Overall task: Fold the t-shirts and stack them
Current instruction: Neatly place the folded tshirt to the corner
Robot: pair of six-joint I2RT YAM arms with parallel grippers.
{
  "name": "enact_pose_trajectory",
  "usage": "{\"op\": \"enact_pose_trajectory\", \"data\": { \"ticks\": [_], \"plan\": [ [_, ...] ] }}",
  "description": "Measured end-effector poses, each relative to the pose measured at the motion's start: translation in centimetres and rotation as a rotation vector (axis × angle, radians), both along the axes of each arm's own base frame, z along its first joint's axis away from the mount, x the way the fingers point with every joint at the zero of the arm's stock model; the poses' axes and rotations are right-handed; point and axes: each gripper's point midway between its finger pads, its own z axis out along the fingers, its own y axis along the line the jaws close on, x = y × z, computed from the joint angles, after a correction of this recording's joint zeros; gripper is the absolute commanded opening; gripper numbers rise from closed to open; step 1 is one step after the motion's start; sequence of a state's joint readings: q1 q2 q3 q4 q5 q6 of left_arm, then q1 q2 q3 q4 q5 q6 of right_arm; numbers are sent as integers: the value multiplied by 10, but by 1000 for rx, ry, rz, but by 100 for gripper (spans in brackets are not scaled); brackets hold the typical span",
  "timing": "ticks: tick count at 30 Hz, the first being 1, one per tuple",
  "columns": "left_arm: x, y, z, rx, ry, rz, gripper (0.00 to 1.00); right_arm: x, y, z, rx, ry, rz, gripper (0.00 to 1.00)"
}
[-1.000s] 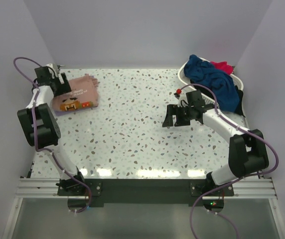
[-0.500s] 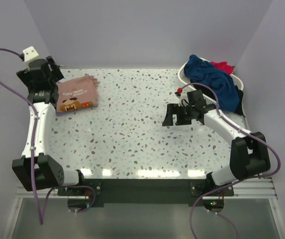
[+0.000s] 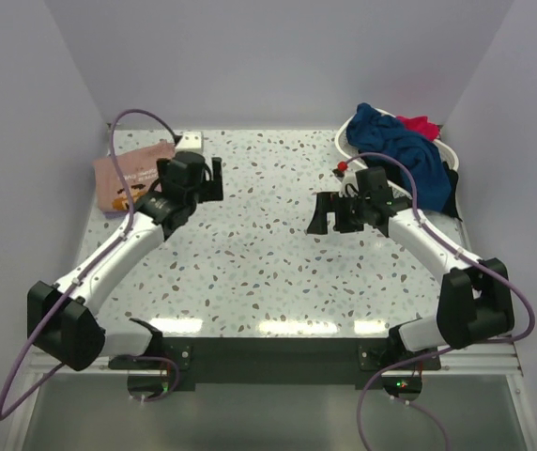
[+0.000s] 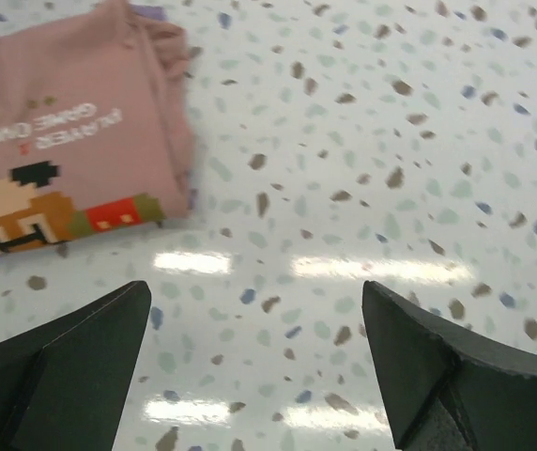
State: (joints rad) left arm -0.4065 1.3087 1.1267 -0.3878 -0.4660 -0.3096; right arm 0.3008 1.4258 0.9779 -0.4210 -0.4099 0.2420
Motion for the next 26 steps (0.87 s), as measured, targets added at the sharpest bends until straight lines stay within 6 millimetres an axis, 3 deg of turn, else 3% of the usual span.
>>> {"op": "enact_pose_trajectory", "data": {
  "ticks": [4,7,14,19,26],
  "plan": [
    [-24,-59,-15,-35,36,-176,100,2,0,2,2,-10,-5,98],
    [-40,-80,-26,-72,60,-245,100,4,-1,7,2,-32,-15,98],
    [-65,-84,-27,-163,50,-299,100,8,-2,23,21,-89,-41,98],
    [-65,-88,-15,-194,13,-318,100,4,-3,23,30,-93,-56,98],
    [-66,-89,-14,-202,6,-326,100,2,-6,19,20,-88,-73,98]
  ]
}}
